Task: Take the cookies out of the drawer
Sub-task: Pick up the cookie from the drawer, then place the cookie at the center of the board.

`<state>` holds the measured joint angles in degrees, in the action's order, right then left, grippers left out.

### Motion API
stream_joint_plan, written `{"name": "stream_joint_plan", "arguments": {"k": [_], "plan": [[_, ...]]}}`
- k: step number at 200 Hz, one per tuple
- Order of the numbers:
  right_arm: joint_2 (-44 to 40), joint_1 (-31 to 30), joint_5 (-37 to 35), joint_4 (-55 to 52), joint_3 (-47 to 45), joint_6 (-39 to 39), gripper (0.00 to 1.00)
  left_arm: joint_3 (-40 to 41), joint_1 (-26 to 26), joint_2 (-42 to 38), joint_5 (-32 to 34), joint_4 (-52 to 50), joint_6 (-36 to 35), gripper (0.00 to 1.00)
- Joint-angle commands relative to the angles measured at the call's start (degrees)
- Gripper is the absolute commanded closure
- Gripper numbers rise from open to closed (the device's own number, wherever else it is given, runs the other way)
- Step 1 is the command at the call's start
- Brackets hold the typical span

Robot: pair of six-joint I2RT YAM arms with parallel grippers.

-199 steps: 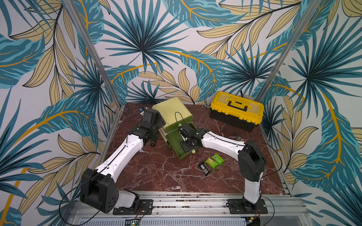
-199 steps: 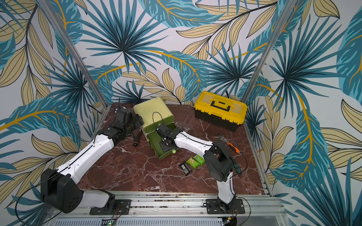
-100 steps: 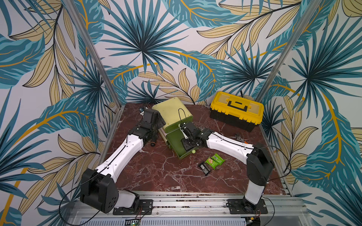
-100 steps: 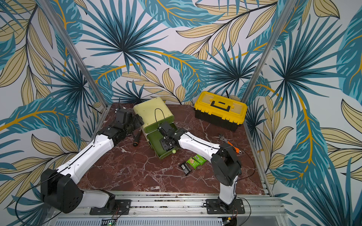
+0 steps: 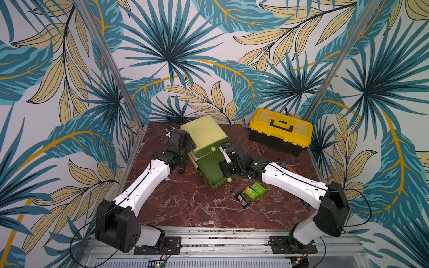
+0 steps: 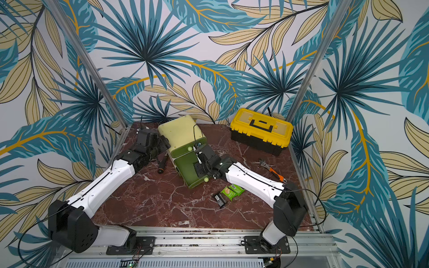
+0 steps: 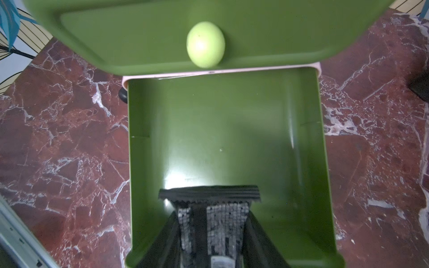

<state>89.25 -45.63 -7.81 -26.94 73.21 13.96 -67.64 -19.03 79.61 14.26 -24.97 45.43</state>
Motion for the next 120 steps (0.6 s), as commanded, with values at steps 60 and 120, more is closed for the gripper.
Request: {"name": "stream_joint_plan", "arguments": {"k": [60, 120], "plan": [[-15.27, -5.31, 0.06, -1.58, -19.5, 3.55, 0.56, 1.62, 0.35, -0.78, -0.02, -1.8, -0.61, 0.2], [-15.03, -8.86, 0.45, 3.57, -31.01, 6.98, 0.56, 1.97, 0.39, -0.69, -0.02, -1.74, -0.28, 0.2]]}}
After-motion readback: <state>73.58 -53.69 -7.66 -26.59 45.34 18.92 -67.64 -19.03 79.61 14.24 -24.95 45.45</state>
